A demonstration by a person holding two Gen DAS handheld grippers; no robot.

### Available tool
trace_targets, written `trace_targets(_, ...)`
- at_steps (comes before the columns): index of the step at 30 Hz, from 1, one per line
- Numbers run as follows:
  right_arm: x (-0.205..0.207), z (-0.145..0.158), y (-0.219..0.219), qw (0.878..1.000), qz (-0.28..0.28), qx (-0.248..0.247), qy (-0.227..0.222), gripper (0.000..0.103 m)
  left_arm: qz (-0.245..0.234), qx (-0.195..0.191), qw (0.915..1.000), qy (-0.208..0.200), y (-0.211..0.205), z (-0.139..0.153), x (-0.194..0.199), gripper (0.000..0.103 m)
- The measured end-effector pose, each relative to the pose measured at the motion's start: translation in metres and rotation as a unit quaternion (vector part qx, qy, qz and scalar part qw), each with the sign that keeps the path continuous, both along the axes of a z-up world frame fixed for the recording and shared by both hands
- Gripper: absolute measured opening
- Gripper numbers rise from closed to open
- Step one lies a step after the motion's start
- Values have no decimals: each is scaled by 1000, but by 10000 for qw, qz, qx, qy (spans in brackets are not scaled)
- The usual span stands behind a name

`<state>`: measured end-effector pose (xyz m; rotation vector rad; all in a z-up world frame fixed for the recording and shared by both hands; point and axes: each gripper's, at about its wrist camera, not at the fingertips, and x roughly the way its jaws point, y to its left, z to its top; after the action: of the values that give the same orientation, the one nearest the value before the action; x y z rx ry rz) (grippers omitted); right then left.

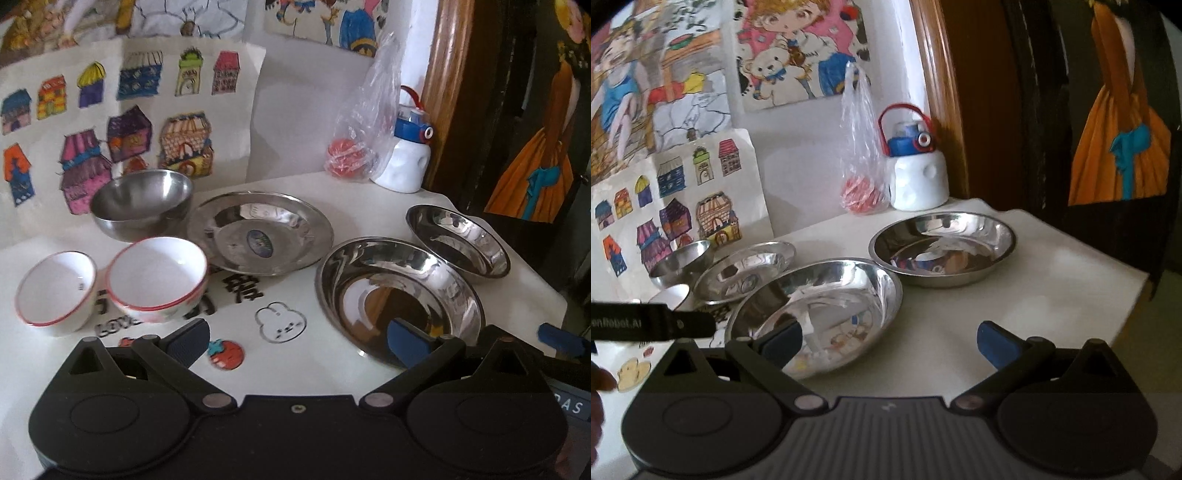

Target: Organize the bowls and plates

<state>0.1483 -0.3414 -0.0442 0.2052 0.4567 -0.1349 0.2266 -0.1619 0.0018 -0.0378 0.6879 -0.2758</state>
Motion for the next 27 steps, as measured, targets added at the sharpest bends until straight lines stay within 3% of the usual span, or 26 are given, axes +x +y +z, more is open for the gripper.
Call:
trace_targets(5,24,-4,-12,9996,171,211,23,101,93,-154,9997,143,-12,-7,17,102)
trace_targets(12,37,-10,-20,9983,257,509,110,92,320,-395,9981,356,-18,-17,34,98)
trace_targets(16,42,-13,-22,9971,341,665,152,77,396,-470,9968,511,-19,-23,41,90)
trace_targets(22,48,-15,-21,9964,337,744,221,50,347,-568,9961,582,-22,-26,44,70)
trace_targets(25,48,-16,-20,9950,384,897,222,33,225,-611,9960,611,-24,-26,44,49)
trace_targets(26,48,-16,-20,9948,371,921,240,31,198,-623,9958,635,-24,-26,43,42)
trace_targets(27,47,-16,-19,9949,355,909,248,26,169,-626,9958,649,-25,-26,43,38)
